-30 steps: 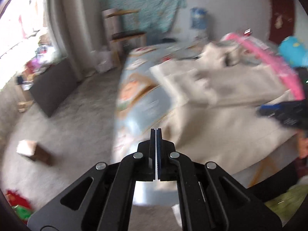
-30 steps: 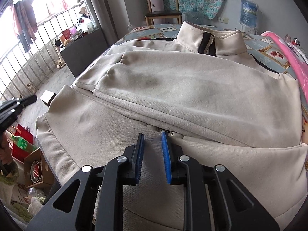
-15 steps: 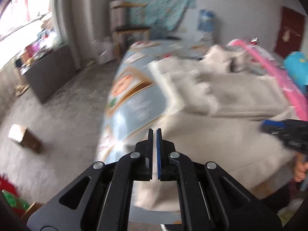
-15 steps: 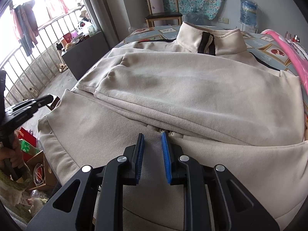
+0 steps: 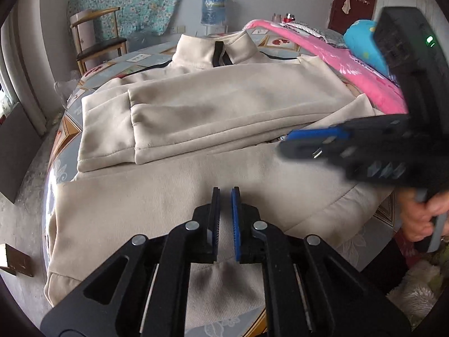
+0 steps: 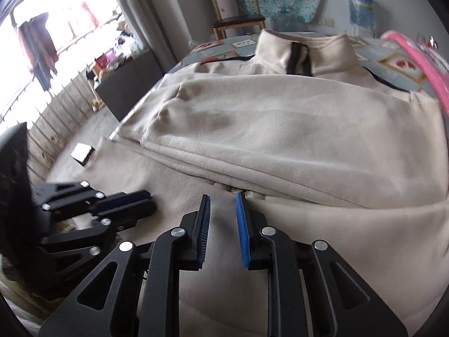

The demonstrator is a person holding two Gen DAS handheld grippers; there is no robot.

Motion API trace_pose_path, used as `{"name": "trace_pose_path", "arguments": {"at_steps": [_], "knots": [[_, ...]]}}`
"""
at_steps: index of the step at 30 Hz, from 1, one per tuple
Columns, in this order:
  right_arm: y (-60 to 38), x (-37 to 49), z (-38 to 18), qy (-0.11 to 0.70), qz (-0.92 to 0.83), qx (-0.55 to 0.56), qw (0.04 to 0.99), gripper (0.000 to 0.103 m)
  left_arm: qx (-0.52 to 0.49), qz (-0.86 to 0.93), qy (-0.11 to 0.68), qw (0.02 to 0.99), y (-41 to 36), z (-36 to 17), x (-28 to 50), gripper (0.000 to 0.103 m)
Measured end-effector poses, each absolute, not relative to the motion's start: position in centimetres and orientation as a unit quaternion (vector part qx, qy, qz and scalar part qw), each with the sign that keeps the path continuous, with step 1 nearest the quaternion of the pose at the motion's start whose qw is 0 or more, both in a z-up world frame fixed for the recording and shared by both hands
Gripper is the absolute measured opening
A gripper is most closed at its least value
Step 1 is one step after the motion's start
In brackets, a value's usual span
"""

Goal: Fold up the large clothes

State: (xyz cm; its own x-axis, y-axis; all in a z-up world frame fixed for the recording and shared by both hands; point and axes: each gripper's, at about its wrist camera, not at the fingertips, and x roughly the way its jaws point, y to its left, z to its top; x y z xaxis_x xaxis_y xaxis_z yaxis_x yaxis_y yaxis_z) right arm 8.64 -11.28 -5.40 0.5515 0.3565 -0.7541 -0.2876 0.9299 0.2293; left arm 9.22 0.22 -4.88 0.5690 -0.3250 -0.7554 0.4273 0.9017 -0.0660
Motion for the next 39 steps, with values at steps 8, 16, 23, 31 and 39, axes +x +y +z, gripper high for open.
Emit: {"name": "trace_pose_path", "arguments": {"at_steps": [8, 16, 23, 31, 39], "knots": [[-21.9, 7.1, -5.1, 0.443, 0.002, 0.032, 0.896, 0.018, 0.053, -0.212, 0.415, 0.883, 0.2, -4.8, 9.5, 0.009], [-22.3, 7.3, -5.1, 0.449, -0.021, 0.004, 0.893, 0.016, 0.051, -0.216, 0.416, 0.882, 0.5, -4.8, 9.6, 0.009], [-15.6, 2.4, -2.1, 0.427, 0.158, 0.011, 0.890, 0.019, 0.056, -0.224, 0.417, 0.879, 0.4, -4.7, 9.7, 0.009], [-9.9, 2.1, -6.6, 0.452, 0.226, -0.019, 0.863, 0.019, 0.053, -0.226, 0.416, 0.879, 0.5, -4.7, 9.7, 0.009], [-12.4, 1.1, -3.0, 0.429, 0.184, -0.013, 0.884, 0.018, 0.053, -0.229, 0.417, 0.878, 0.5, -4.8, 9.8, 0.009]]}}
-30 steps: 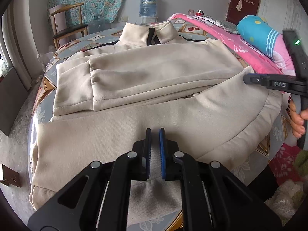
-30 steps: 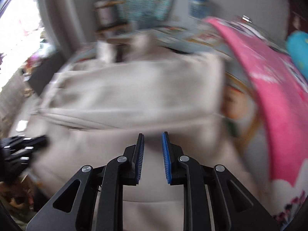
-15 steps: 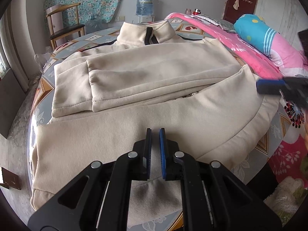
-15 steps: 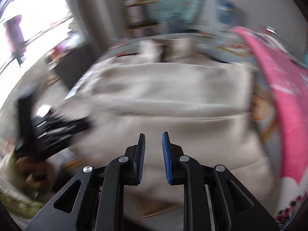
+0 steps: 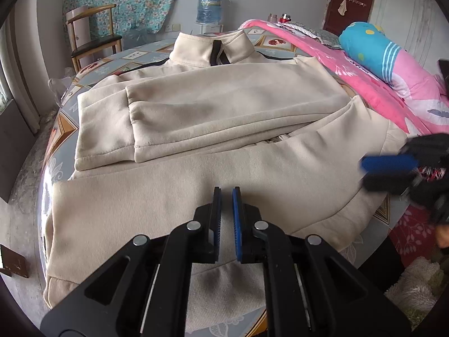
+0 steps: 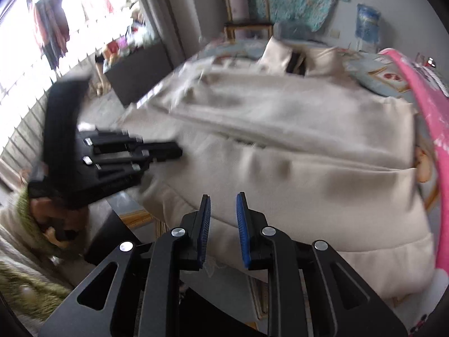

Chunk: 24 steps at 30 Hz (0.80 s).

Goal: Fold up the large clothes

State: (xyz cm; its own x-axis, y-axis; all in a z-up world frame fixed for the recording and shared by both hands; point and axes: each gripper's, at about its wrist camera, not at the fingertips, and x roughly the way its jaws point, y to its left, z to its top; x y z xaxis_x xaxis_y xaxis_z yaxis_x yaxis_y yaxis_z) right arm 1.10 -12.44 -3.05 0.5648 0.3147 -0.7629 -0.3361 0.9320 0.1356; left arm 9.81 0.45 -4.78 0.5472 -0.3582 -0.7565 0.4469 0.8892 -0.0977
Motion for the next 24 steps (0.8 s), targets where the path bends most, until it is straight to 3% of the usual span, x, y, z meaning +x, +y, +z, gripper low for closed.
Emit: {"name": "trace_pose_path", "arguments": {"at_steps": [9, 18, 24], "knots": [[-23.0, 1.1, -5.9, 0.453, -0.059, 0.004, 0.890, 0.020, 0.061, -0.232, 0.417, 0.876, 0.3, -4.8, 9.8, 0.009], [-23.6, 1.2, -5.7, 0.445, -0.048, 0.053, 0.893, 0.022, 0.027, -0.227, 0.419, 0.879, 0.9, -2.9, 9.6, 0.009], [-20.0, 0.8, -3.5, 0.420, 0.015, 0.039, 0.906, 0.046, 0.015, -0.327, 0.433, 0.840, -1.4, -1.7, 7.4, 0.011]]}}
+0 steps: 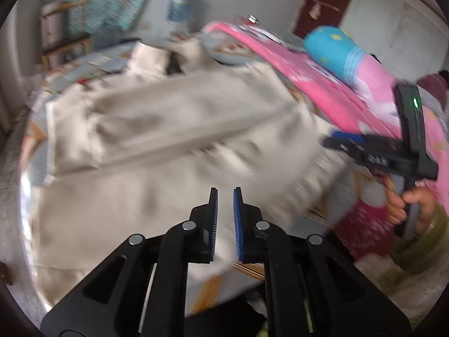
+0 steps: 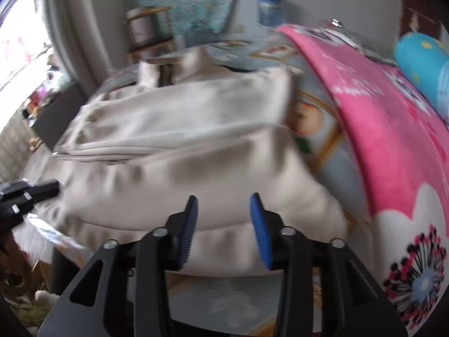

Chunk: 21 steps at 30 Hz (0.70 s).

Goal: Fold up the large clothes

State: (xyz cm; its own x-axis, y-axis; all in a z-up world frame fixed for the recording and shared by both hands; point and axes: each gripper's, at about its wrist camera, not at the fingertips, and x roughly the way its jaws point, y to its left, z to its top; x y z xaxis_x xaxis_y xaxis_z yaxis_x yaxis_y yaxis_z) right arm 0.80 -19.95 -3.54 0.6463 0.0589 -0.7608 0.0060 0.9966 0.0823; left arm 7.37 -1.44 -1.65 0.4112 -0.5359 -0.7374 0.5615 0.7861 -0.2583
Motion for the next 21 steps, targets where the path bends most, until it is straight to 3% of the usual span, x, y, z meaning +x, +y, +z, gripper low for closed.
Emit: {"name": "trace_pose_path", "arguments": {"at_steps": [4, 10, 14, 16, 21], "knots": [[-17.7, 1.6, -5.2, 0.439, 0.043, 0.021, 0.897, 0.051, 0.021, -0.312, 0.469, 0.826, -2.2, -4.2, 7.2, 0.015], [-17.7, 1.7, -5.9, 0.451, 0.038, 0.019, 0.891, 0.054, -0.011, -0.298, 0.471, 0.830, -0.9, -3.7, 7.2, 0.015], [-20.3, 0.7, -4.4, 0.436, 0.013, 0.033, 0.899, 0.055, -0.030, -0.246, 0.460, 0.853, 3.3, -2.4, 7.1, 0.019], [-21.8, 0.3, -4.8, 0.439, -0.004, 0.046, 0.898, 0.062, -0.038, -0.208, 0.467, 0.859, 5.6, -2.8, 7.4, 0.024], [-23.2, 0.7, -6.3, 0.470, -0.013, 0.059, 0.881, 0.063, -0.069, -0.160, 0.491, 0.854, 9.1, -4.0, 8.4, 0.024]]}}
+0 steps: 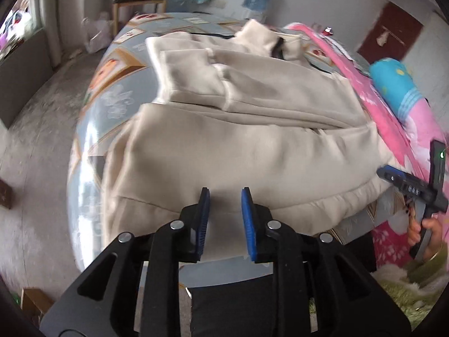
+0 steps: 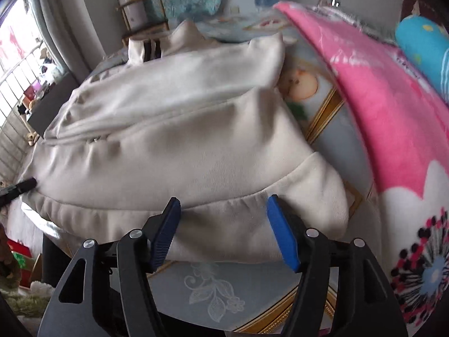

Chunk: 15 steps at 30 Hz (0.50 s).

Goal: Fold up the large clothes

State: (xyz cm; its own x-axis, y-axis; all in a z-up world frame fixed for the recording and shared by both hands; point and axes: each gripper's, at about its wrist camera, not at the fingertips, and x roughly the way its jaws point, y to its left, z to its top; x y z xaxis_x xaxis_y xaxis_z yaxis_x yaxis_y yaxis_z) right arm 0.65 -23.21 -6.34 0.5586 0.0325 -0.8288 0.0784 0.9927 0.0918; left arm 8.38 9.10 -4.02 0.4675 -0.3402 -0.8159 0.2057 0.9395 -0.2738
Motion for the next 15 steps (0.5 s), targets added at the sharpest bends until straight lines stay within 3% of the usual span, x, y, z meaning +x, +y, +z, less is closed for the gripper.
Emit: {"name": "trace_pose_path", "arguments": {"at_steps": [3, 4, 8, 15], "knots": [[-23.5, 0.8, -4.0, 0.450, -0.005, 0.069, 0.890, 0.064, -0.059, -0.154, 0.475, 0.865, 9.0, -2.2, 9.1, 0.049], [-23.8, 1.0, -2.8, 0.438, 0.000, 0.078, 0.896, 0.069, -0.062, -0.156, 0.469, 0.867, 9.0, -1.7, 9.3, 0.056], [-24.3, 3.2, 0.6, 0.410, 0.019, 0.092, 0.907, 0.080, -0.059, -0.154, 0.447, 0.879, 8.8, 1.0, 12.1, 0.073], [-25.3, 10.9, 5.2, 0.392, 0.052, 0.133, 0.909, 0.083, -0.066, -0.147, 0.408, 0.899, 7.8, 5.1, 18.6, 0.078]]}}
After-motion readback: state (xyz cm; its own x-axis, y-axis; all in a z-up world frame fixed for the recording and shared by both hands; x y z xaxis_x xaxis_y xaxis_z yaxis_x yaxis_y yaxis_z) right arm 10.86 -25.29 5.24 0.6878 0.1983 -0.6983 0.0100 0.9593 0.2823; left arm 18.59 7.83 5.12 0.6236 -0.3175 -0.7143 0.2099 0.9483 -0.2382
